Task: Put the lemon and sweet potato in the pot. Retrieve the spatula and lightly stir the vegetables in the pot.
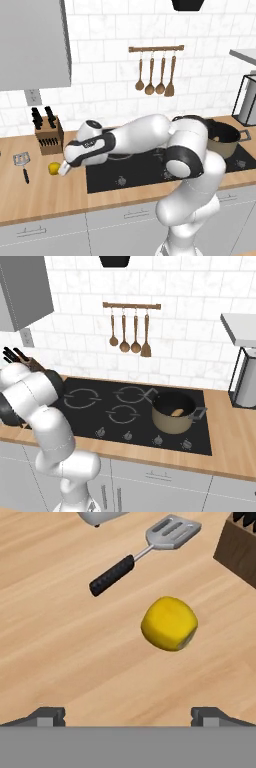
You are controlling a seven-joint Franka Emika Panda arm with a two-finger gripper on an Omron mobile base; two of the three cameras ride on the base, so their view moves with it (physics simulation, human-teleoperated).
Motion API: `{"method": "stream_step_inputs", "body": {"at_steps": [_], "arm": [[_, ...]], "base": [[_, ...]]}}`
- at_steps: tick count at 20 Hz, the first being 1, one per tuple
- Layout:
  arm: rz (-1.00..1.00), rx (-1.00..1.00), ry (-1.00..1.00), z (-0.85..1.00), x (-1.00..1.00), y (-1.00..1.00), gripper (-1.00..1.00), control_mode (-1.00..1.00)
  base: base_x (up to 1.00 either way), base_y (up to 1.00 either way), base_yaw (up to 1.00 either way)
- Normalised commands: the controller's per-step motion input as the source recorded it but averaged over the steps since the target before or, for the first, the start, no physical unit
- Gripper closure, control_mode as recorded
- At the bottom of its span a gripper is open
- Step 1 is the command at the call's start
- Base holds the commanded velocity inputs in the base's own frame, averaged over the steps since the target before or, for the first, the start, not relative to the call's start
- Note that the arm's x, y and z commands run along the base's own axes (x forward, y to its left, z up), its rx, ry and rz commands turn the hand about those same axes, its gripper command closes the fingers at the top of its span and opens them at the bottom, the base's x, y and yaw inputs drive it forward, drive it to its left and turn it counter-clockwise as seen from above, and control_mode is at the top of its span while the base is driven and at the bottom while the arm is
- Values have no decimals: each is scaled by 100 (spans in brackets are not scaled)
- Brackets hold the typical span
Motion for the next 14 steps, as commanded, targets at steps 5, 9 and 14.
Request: {"method": "stream_step_inputs", "body": {"at_steps": [5,9,14], "arm": [[0,0,0,-19,14,23,-100,-100],[0,0,-1,-15,22,10,-100,-100],[-1,0,0,-13,36,19,-100,-100]], "base": [[0,0,0],[0,0,0],[0,0,0]]}}
